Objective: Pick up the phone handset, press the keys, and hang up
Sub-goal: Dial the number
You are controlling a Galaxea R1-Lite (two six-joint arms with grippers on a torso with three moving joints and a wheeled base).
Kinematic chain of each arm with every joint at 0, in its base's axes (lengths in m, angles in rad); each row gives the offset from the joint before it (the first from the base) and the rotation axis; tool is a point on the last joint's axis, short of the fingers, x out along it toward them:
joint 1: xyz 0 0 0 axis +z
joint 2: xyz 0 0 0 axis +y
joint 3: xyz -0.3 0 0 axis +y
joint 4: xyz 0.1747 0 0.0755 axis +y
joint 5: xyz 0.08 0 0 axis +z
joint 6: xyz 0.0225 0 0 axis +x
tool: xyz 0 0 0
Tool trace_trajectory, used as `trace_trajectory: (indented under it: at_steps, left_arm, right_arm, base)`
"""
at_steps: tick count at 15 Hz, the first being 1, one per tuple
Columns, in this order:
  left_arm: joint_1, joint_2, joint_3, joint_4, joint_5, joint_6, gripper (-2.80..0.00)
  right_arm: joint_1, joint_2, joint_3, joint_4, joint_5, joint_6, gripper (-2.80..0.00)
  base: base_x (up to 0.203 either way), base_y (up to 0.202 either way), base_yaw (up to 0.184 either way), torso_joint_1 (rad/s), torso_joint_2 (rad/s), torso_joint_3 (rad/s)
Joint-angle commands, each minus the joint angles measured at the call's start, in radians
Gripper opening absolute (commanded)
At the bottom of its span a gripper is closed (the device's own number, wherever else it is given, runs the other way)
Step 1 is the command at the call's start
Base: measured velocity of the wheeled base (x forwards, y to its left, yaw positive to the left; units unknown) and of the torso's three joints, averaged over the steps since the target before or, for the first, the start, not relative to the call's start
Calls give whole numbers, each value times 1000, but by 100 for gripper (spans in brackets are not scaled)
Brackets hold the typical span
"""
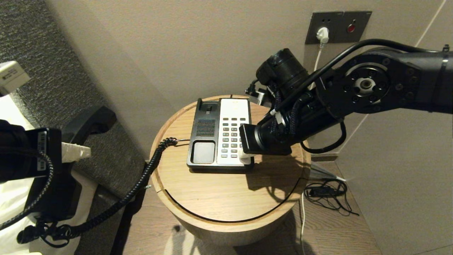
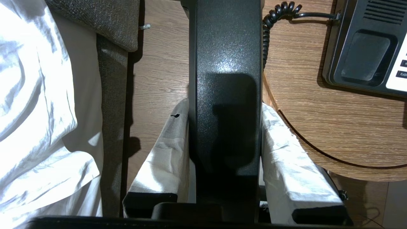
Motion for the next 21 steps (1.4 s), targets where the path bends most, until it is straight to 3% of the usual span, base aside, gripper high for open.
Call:
trace_trajectory:
  at_steps: [1,17,21]
  left_arm:
    - [0,2,0,4,3,-3,-280]
    - [-2,-5,4,4,-14,-23,-280]
    - [-20,39,-4,-44,-25,-2,-280]
  right_arm:
    - [-1,4,11,4,1,-1,-280]
    - [2,-102,33,8,-4,4,-280]
    - [-32,-272,91,26,-8,48,-280]
  base:
    - [0,0,0,0,0,0]
    - [0,0,0,0,0,0]
    - [0,0,0,0,0,0]
